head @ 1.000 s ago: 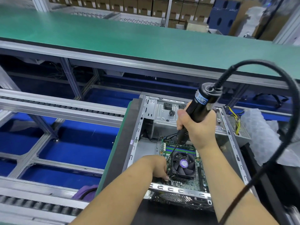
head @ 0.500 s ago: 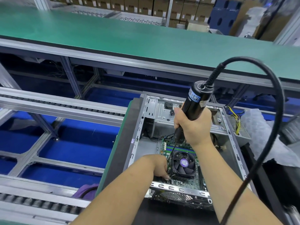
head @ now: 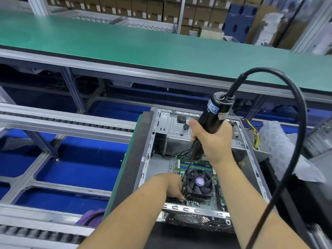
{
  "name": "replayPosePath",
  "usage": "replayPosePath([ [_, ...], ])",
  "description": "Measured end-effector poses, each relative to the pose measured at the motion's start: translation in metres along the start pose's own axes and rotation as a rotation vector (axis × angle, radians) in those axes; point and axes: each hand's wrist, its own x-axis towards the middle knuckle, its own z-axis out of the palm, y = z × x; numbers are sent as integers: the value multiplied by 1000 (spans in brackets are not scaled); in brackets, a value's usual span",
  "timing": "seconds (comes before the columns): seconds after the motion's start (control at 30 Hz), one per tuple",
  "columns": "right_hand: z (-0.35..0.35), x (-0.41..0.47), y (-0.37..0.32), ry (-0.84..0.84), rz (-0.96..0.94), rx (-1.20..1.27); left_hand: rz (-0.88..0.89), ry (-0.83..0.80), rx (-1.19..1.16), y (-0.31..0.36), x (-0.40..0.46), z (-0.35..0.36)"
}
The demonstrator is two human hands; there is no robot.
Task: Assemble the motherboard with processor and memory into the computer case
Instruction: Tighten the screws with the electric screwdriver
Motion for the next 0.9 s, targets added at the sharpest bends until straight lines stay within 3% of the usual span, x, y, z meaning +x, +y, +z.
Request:
replayPosePath([
  [0.2, -18, -10, -10, 270, -103, 26, -48, 35, -13, 3, 1, -2],
  [0.37, -33, -17, -9, 421, 20, 137, -91, 170, 92, 3, 7, -3],
  [0.53, -55, -30, -12, 396, 35, 327, -114, 239, 39, 5, 3, -3],
  [0.63, -69, -35, -16, 377, 32, 393, -140, 425, -44, 13, -11, -12],
  [0.73, -84, -34, -21, 341, 28, 362, -31, 686, -200, 37, -26, -29],
  [0.77, -89, -32, -23, 340, 21, 341, 47, 673, -367, 51, -32, -37],
  [0.83, -96, -30, -27, 306, 2, 342, 181, 462, -741, 89, -45, -55],
  [0.9, -100, -32, -32, 244, -22, 329, 206, 266, -936, 127, -54, -72],
])
